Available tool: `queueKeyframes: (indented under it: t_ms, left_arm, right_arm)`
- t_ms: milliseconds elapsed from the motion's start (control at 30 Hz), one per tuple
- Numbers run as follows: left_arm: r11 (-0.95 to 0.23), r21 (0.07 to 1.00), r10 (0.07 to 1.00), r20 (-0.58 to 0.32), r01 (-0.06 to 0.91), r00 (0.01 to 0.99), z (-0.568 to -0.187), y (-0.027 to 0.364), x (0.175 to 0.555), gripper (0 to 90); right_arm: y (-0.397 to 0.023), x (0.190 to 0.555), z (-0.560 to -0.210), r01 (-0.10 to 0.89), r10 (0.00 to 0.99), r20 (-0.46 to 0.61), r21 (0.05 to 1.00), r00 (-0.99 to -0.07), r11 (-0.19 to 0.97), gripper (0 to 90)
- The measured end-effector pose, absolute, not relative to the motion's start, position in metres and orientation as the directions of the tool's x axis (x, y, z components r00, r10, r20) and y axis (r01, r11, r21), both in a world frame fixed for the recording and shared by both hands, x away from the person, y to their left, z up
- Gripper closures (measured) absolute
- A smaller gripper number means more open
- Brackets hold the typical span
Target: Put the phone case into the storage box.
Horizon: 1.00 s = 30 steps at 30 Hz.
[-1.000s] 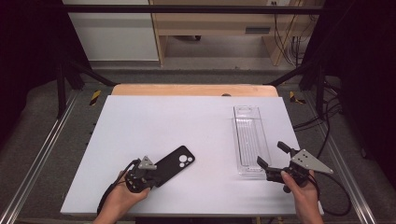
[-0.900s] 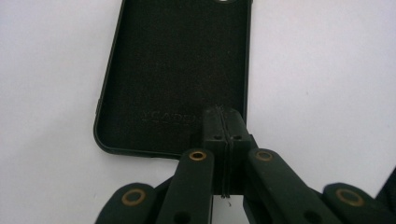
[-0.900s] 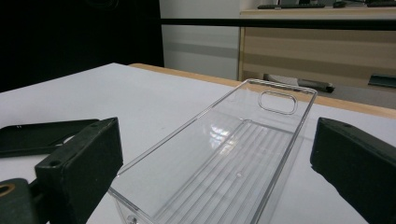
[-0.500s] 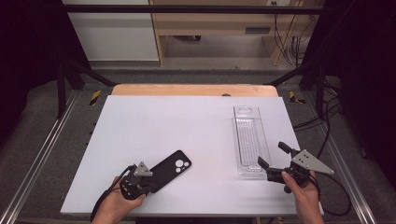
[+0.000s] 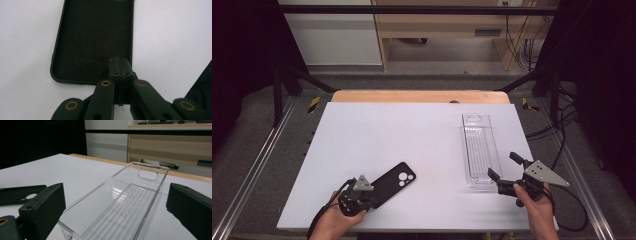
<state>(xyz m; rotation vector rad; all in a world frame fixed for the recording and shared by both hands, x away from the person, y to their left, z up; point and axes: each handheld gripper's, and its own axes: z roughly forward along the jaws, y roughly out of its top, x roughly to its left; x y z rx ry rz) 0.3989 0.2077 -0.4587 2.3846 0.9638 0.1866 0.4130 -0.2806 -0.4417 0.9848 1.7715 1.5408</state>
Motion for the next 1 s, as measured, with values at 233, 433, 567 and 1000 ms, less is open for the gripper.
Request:
queueKeyframes:
  t_ms: [233, 433, 567, 1000]
  left_arm:
    - [-0.587, 0.544, 0.676, -0.076, 0.599, 0.733, -0.4588, 0.2084, 0.3972, 90.0]
    - [-0.59, 0.543, 0.675, -0.076, 0.598, 0.734, -0.4586, 0.2098, 0.3946, 90.0]
    - [-0.591, 0.54, 0.674, -0.078, 0.599, 0.735, -0.4585, 0.211, 0.3924, 90.0]
    - [-0.586, 0.546, 0.674, -0.082, 0.599, 0.734, -0.4591, 0.2125, 0.3908, 90.0]
  right_arm:
    - [-0.2814, 0.4127, -0.4412, 0.15, 0.832, 0.035, 0.987, -0.553, 0.058, 2.7]
    - [-0.2808, 0.4126, -0.4411, 0.149, 0.832, 0.031, 0.987, -0.554, 0.063, 2.7]
    - [-0.2805, 0.4129, -0.4413, 0.15, 0.832, 0.032, 0.987, -0.554, 0.062, 2.7]
    - [-0.2805, 0.4131, -0.4417, 0.155, 0.833, 0.033, 0.986, -0.553, 0.064, 2.7]
